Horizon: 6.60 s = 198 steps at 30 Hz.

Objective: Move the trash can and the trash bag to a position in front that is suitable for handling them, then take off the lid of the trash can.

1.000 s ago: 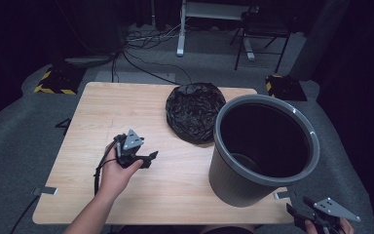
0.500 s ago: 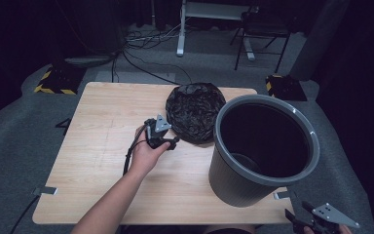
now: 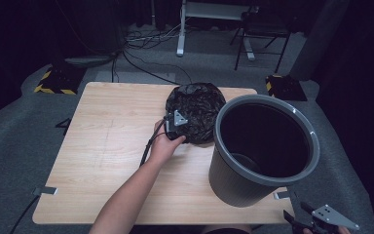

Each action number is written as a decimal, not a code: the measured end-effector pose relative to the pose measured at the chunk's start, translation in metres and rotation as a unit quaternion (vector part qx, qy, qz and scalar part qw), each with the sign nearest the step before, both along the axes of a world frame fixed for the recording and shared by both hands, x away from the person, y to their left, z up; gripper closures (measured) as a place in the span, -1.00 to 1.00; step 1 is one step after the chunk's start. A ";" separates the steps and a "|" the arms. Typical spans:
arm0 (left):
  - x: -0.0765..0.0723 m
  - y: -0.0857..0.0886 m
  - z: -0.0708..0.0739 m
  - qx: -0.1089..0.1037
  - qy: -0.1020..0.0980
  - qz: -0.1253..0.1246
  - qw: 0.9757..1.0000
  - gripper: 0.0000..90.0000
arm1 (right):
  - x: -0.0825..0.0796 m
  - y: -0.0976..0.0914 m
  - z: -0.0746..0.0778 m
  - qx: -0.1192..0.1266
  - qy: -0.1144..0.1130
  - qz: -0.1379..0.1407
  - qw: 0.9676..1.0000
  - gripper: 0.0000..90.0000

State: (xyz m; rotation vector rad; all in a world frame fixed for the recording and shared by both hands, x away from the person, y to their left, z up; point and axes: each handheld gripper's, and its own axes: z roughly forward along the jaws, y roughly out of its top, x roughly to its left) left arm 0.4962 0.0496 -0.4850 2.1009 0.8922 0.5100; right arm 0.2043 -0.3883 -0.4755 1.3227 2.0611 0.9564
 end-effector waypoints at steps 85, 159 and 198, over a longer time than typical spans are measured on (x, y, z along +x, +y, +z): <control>-0.246 0.286 0.025 0.009 0.024 0.144 0.989 -0.43 | 0.114 0.038 0.050 -0.056 -0.048 -0.011 0.997 -0.13; -0.240 0.298 0.015 -0.014 0.003 0.150 0.989 -0.41 | 0.146 0.132 0.195 0.007 -0.037 0.202 0.979 -0.50; -0.290 0.309 0.007 -0.013 0.007 0.164 0.986 -0.41 | 0.239 0.210 0.271 0.002 -0.003 0.315 0.949 -0.50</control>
